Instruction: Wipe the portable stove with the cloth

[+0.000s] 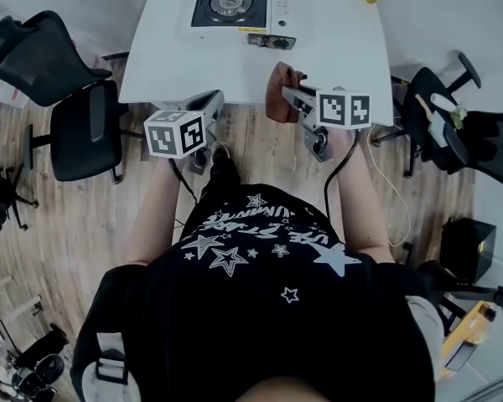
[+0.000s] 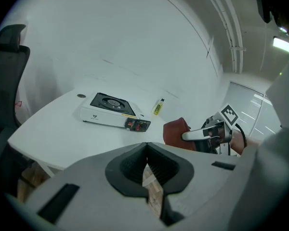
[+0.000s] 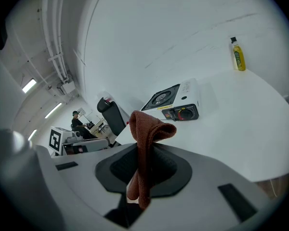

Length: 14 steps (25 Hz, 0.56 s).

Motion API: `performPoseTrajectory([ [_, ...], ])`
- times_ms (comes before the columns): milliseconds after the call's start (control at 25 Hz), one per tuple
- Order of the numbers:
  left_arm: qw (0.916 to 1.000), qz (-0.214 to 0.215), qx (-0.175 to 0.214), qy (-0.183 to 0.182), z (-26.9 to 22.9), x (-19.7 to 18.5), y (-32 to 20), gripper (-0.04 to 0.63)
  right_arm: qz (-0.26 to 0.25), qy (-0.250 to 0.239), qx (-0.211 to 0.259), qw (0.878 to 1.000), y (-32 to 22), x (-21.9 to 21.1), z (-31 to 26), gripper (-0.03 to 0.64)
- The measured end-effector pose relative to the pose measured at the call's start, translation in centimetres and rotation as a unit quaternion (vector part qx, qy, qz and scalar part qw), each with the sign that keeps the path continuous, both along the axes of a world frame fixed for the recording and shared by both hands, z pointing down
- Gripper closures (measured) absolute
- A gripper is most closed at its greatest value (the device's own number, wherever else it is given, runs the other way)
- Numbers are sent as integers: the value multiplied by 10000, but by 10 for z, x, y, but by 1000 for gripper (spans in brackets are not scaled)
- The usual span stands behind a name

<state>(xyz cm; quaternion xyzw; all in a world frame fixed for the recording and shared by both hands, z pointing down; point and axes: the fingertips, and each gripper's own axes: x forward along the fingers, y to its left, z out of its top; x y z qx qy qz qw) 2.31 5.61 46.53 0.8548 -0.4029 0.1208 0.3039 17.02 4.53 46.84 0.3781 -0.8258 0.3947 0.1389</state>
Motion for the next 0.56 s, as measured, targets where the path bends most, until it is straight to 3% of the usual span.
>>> performPoseTrajectory([
  [560,9998,-170,-71,43,15,21,88,588,-166,-27,-102,9998,82,13,17,555],
])
